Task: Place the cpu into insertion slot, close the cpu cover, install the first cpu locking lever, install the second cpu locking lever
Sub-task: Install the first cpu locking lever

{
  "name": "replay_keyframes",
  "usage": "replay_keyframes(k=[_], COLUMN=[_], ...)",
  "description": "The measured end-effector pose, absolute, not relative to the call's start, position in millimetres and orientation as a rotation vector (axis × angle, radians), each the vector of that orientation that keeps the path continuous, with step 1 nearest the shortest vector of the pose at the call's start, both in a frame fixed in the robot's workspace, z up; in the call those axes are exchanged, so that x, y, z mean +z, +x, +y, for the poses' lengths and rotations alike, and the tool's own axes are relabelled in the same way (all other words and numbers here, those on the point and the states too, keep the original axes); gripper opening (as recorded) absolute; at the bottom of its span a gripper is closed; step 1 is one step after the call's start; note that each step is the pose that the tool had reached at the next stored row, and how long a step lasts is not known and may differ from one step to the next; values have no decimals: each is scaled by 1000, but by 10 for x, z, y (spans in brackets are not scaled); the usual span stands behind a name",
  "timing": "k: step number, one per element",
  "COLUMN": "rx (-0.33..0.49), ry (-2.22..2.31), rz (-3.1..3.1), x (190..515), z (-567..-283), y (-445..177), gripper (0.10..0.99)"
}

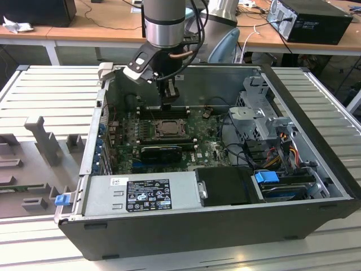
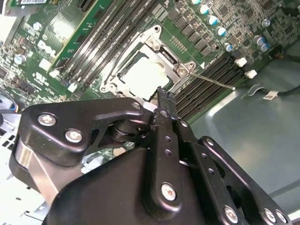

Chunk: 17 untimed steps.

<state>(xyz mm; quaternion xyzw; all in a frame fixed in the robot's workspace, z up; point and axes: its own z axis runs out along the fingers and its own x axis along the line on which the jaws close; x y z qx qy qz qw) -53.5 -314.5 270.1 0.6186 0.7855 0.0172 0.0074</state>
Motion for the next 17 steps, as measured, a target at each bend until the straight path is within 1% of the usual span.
replay_keyframes(k=[17], rx=[57], ry=[1586], rz=[2700], x=[2698], z=[-3145], y=[-535], gripper=[106])
